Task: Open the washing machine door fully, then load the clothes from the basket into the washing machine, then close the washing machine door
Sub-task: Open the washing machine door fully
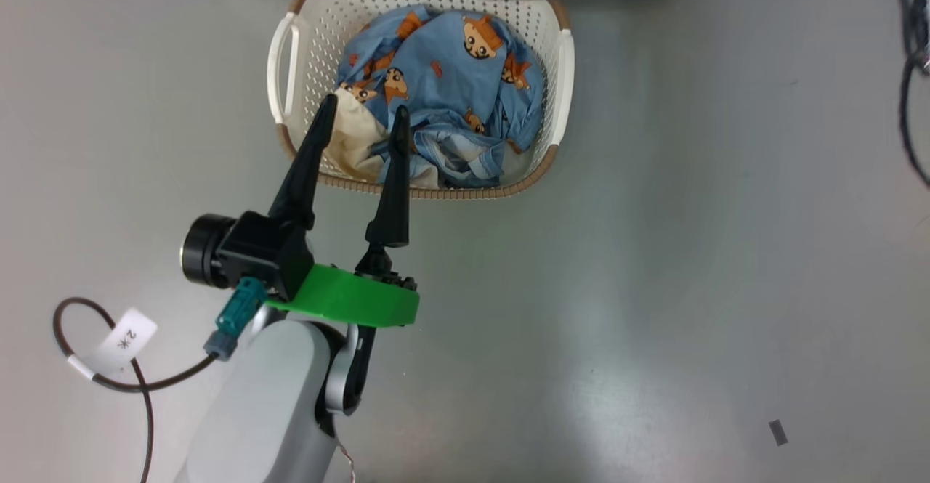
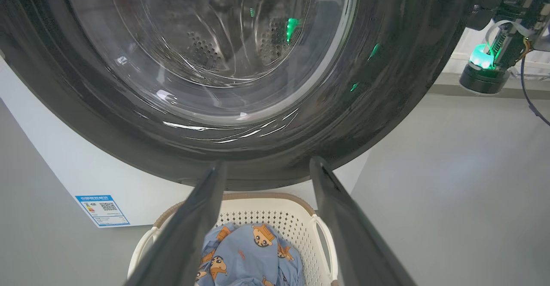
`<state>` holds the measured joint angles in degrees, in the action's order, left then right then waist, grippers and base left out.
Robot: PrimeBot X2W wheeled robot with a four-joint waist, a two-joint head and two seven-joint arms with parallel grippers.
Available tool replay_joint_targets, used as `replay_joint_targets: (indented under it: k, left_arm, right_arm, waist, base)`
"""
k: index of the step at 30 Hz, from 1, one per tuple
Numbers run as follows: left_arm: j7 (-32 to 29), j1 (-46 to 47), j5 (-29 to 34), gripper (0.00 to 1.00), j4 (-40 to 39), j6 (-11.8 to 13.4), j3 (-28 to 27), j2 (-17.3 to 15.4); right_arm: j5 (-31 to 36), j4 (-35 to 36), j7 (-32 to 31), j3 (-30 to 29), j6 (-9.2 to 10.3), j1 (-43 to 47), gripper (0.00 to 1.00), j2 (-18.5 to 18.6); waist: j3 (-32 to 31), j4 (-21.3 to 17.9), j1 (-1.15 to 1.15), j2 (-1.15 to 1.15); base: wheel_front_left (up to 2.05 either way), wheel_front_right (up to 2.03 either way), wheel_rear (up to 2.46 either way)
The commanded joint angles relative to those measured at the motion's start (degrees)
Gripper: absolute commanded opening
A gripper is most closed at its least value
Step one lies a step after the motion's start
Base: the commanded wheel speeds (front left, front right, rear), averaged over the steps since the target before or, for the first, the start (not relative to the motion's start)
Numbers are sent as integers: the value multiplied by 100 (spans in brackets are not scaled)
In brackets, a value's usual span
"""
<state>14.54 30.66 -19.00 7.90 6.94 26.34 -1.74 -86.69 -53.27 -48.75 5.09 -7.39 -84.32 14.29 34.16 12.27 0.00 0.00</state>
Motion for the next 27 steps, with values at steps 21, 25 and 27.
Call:
replay_joint_targets:
  k: [21, 25, 27]
  left_arm:
    - [46, -525, 5, 100, 209, -163, -286, -114]
    - [46, -638, 3, 100, 329, -216, -285, -114]
    - [46, -695, 4, 100, 384, -244, -276, -114]
  right_arm:
    - [-270, 1410, -591, 195, -10, 2051, 0, -602]
    - [-271, 1474, -563, 233, -10, 2406, 0, -701]
    - [-267, 1486, -540, 251, -10, 2580, 0, -742]
  waist:
    - [-940, 26, 0, 0]
    - [-1190, 54, 0, 0]
    - [-1308, 74, 0, 0]
  base:
    - [0, 0, 0]
    - [0, 0, 0]
    - [0, 0, 0]
